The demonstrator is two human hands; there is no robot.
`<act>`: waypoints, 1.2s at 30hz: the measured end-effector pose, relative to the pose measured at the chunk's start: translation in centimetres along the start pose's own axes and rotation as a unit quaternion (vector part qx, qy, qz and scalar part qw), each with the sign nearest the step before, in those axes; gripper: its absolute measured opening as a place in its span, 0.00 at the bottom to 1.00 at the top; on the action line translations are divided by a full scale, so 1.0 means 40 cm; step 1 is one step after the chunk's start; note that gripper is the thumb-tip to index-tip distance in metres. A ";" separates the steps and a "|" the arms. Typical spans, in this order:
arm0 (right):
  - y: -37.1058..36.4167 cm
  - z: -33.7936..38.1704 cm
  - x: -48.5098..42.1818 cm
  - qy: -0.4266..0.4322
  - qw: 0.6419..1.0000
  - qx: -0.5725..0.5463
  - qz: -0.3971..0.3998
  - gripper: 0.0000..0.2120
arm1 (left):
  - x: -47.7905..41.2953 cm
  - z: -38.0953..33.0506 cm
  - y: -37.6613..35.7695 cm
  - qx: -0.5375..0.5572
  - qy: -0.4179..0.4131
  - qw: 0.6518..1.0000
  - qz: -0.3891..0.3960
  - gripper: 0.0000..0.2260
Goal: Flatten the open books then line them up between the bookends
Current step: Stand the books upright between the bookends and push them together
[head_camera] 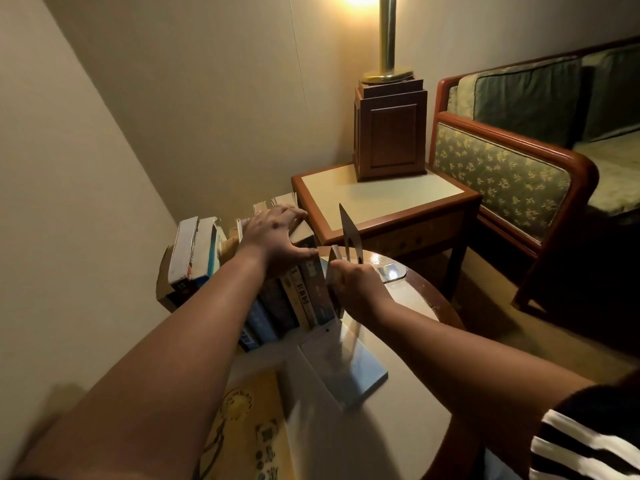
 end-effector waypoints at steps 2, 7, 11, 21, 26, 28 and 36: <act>-0.018 0.009 -0.020 -0.016 0.999 -0.035 -0.005 0.07 | 0.005 -0.001 0.002 0.003 -0.001 1.000 -0.002 0.42; -0.053 -0.007 -0.021 -0.111 0.968 -0.225 0.001 0.20 | 0.006 -0.001 0.003 0.002 -0.007 1.000 -0.012 0.44; -0.071 -0.014 0.021 -0.220 0.854 -0.470 -0.018 0.21 | 0.000 0.004 -0.005 0.009 -0.016 1.000 -0.019 0.39; -0.160 -0.019 -0.011 -0.190 0.813 -0.545 0.078 0.27 | -0.009 0.007 -0.010 0.019 -0.021 0.999 -0.024 0.39; -0.169 -0.038 -0.028 -0.175 0.816 -0.548 0.059 0.23 | -0.016 0.004 -0.013 -0.010 -0.036 0.999 -0.023 0.40; -0.173 -0.035 -0.033 -0.165 0.823 -0.538 0.075 0.21 | -0.024 -0.002 -0.013 -0.031 -0.040 0.999 -0.009 0.43; -0.180 -0.056 -0.045 -0.196 0.852 -0.472 0.112 0.42 | -0.028 0.011 -0.017 -0.045 -0.045 0.998 -0.002 0.42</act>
Point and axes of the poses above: each hand's wrist, its own x-axis away from the middle knuckle, its own y-axis out of the back of the hand, z = x × y, the point moved 6 cm from there along -x, towards the middle knuckle, and after that the axes turned 7 degrees about y, right-handed, at the moved point
